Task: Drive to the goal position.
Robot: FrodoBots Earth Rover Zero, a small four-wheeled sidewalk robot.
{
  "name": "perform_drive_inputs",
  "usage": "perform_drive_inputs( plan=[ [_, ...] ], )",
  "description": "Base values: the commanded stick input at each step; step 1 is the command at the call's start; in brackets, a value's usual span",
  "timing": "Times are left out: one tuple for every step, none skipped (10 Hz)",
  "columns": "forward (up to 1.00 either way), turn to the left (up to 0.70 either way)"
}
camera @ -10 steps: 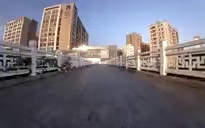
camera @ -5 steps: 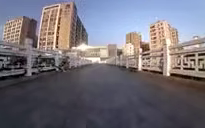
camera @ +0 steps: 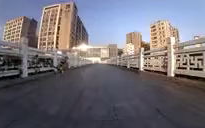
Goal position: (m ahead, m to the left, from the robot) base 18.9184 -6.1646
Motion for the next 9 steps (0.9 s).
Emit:
perform_drive_inputs(
  plan=[
    [0.45, 0.0],
    [0.45, 0.0],
    [0.45, 0.0],
    [0.45, 0.0],
    [0.45, 0.0],
    [0.45, 0.0],
    [0.45, 0.0],
    [0.45, 0.0],
    [0.45, 0.0]
  ],
)
